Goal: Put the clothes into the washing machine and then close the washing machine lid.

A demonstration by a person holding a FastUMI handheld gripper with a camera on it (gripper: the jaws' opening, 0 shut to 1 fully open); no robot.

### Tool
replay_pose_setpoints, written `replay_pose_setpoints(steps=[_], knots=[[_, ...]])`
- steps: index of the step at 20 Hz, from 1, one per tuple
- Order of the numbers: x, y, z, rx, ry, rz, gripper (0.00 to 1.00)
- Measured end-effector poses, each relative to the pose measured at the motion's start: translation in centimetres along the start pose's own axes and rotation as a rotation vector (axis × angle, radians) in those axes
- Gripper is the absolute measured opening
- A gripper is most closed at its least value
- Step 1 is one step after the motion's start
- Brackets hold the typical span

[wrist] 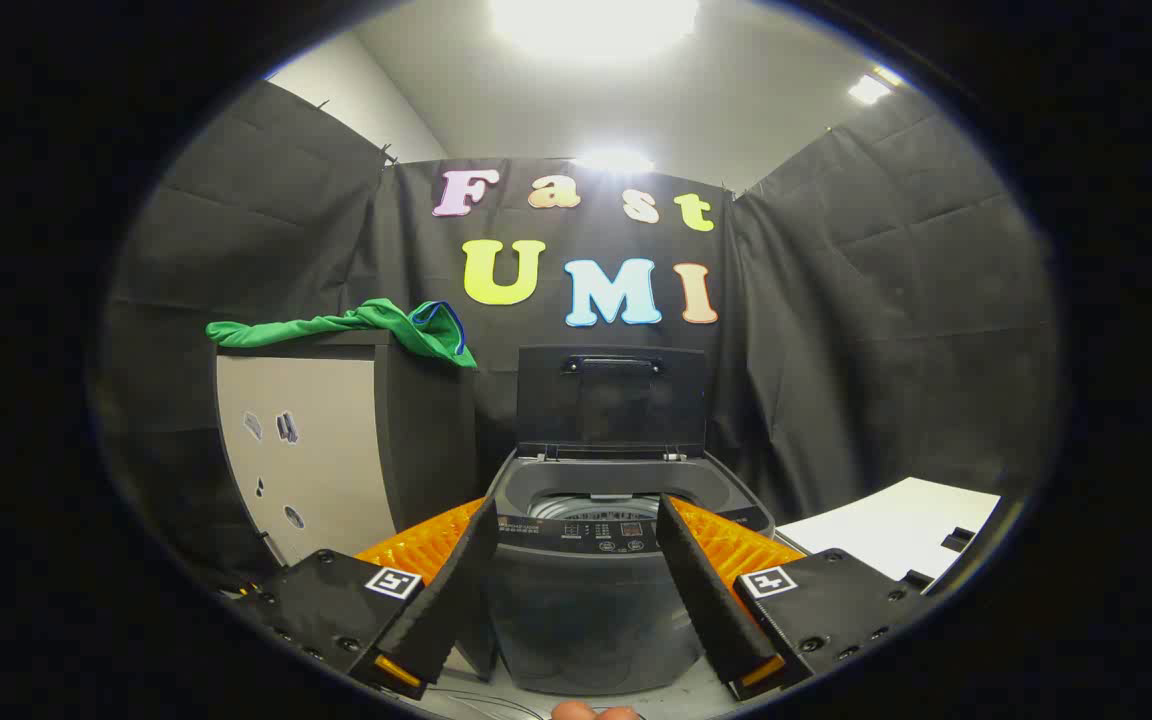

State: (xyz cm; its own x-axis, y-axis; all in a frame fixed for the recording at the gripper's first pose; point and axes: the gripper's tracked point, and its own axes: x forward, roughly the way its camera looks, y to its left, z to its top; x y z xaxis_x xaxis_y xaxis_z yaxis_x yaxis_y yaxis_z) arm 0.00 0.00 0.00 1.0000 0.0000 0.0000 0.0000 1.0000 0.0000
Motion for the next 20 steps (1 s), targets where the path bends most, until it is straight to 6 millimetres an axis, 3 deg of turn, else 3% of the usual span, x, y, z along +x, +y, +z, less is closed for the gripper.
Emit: replay_pose_setpoints(steps=[20], knots=[[-0.05,-0.82,0.27,-0.003,-0.008,-0.012,1.00]])
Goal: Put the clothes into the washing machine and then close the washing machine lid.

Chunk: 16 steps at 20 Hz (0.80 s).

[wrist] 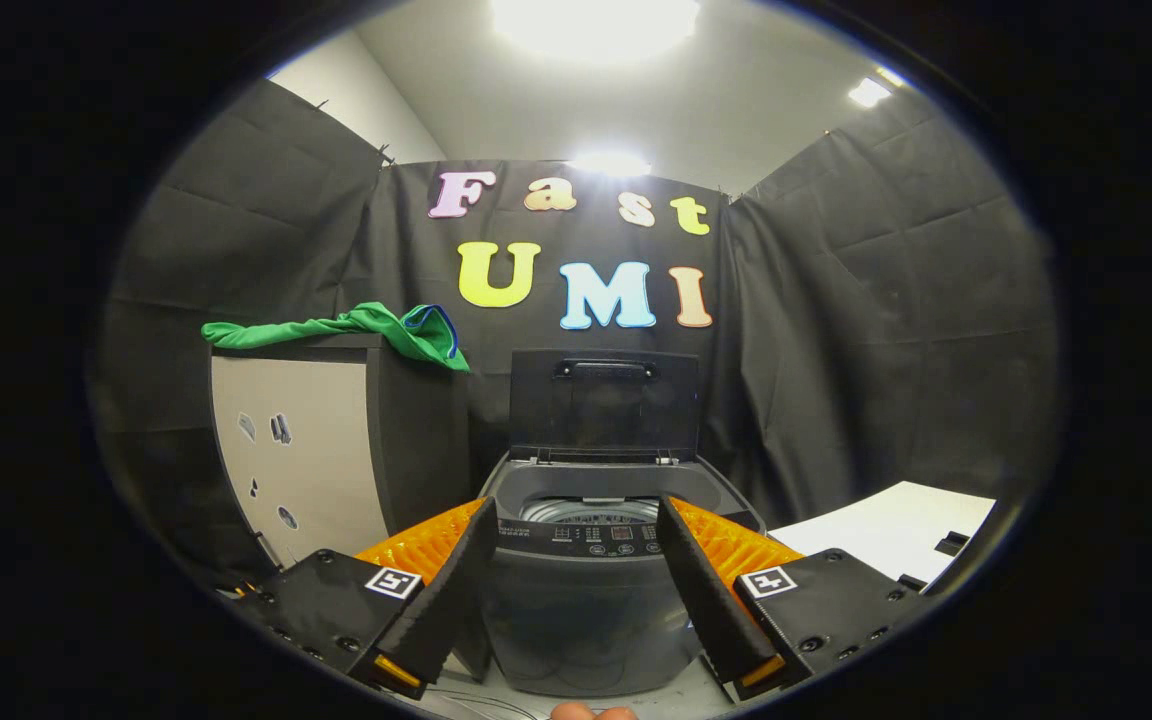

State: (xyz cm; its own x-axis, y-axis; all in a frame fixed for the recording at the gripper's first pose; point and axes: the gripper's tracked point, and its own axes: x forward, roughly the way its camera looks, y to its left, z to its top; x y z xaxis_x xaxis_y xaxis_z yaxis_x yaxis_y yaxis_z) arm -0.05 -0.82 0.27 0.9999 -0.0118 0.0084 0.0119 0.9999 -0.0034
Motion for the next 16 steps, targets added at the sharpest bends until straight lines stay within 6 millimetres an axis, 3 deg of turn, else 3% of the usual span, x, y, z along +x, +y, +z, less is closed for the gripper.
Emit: replay_pose_setpoints(steps=[10,16], knots=[[0.2,-0.2,0.3,-0.012,-0.005,-0.003,1.00],[1.3,2.0,2.3,-0.067,0.011,0.086,1.00]])
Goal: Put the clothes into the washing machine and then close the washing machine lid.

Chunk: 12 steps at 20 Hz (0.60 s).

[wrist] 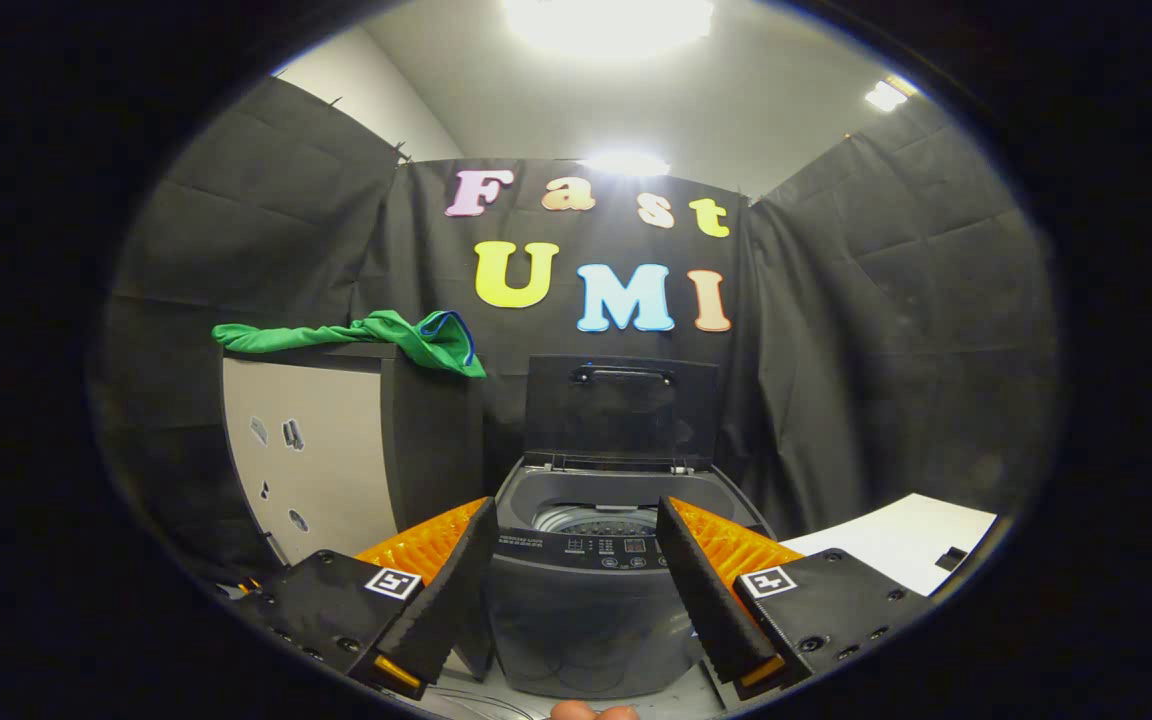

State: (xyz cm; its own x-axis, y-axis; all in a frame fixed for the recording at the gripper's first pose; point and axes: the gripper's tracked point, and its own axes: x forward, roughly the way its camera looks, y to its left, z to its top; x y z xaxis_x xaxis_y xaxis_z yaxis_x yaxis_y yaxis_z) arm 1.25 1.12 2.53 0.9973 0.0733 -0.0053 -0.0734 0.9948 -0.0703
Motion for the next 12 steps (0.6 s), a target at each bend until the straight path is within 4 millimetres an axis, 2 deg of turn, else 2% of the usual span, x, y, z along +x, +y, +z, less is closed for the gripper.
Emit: replay_pose_setpoints(steps=[2,4,7,11,12], knots=[[0.9,0.1,1.6,-0.089,-0.007,0.031,1.00],[1.7,1.3,3.7,-0.115,-0.032,0.083,1.00],[3.4,4.5,6.7,-0.014,-0.023,0.204,1.00],[5.5,6.8,12.2,0.067,-0.012,0.258,0.99],[6.0,7.9,13.5,0.090,-0.004,0.279,0.99]])
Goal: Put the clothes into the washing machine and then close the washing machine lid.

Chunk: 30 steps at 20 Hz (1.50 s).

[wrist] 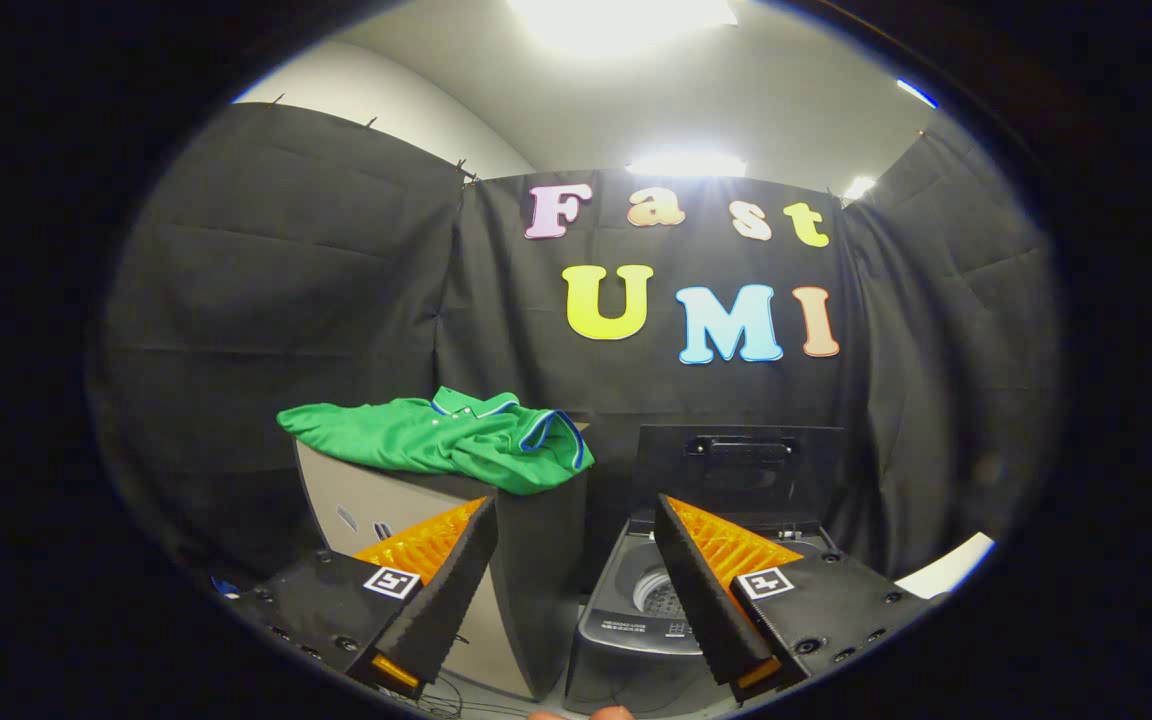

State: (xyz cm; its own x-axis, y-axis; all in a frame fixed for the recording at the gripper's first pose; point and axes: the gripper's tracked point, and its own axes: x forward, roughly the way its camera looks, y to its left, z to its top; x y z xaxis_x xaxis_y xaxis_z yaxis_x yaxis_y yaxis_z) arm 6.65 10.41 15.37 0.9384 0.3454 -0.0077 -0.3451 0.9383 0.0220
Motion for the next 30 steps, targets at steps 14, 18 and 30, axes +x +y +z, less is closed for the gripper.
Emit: replay_pose_setpoints(steps=[14,18,30], knots=[[14.4,10.6,8.2,0.006,0.217,0.128,0.98],[18.1,14.2,5.9,0.030,0.361,0.169,0.98],[25.3,19.3,2.2,-0.042,0.561,0.133,0.98]])
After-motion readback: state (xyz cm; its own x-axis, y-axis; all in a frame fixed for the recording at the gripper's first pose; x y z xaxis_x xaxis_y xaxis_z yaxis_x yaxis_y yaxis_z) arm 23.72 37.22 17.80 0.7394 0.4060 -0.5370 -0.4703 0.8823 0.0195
